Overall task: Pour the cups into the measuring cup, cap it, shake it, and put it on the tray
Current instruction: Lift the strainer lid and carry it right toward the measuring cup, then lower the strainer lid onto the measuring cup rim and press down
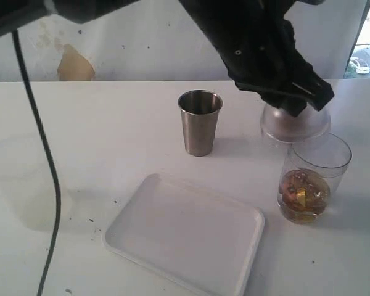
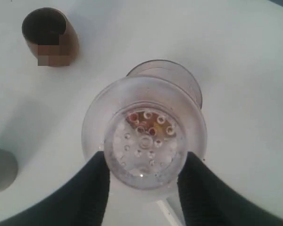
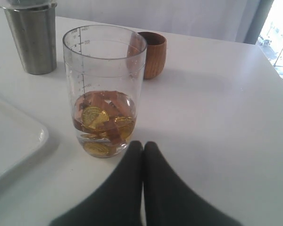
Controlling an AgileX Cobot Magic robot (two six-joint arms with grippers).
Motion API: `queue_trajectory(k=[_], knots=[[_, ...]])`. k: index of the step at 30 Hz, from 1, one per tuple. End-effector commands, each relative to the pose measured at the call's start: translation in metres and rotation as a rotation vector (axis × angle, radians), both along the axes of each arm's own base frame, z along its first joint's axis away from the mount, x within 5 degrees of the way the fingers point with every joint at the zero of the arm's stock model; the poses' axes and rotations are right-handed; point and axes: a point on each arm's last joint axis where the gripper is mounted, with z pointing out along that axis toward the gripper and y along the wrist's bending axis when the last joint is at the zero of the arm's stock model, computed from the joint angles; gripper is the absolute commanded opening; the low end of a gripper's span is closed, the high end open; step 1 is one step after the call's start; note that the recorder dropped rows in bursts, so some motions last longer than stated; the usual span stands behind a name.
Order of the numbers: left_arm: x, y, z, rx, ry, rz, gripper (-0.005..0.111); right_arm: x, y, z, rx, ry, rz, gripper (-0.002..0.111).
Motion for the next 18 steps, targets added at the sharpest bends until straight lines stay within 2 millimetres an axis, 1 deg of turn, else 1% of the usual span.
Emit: queue_trajectory(k=[1,6,12,18], knots=[[-0.002,-0.016,0.000,-0.027,-0.013,-0.036,0.000,0.000,0.000,-0.001,-0.001,-0.002,0.002,0.000],[-0.006,-0.032,-0.006,-0.021,-0.035,-0.072,0.000,0.000,0.000,-0.001,-0.001,-0.002,0.002,0.000],[-0.003,-0.039,-0.012,-0.037,-0.044,-0.070,0.000,0.000,0.000,-0.001,-0.001,-0.002,0.002,0.000],[-0.002,-0.041,-0.019,-0.017,-0.031,-0.072,0.000,0.000,0.000,-0.001,-0.001,-0.002,0.002,0.000]])
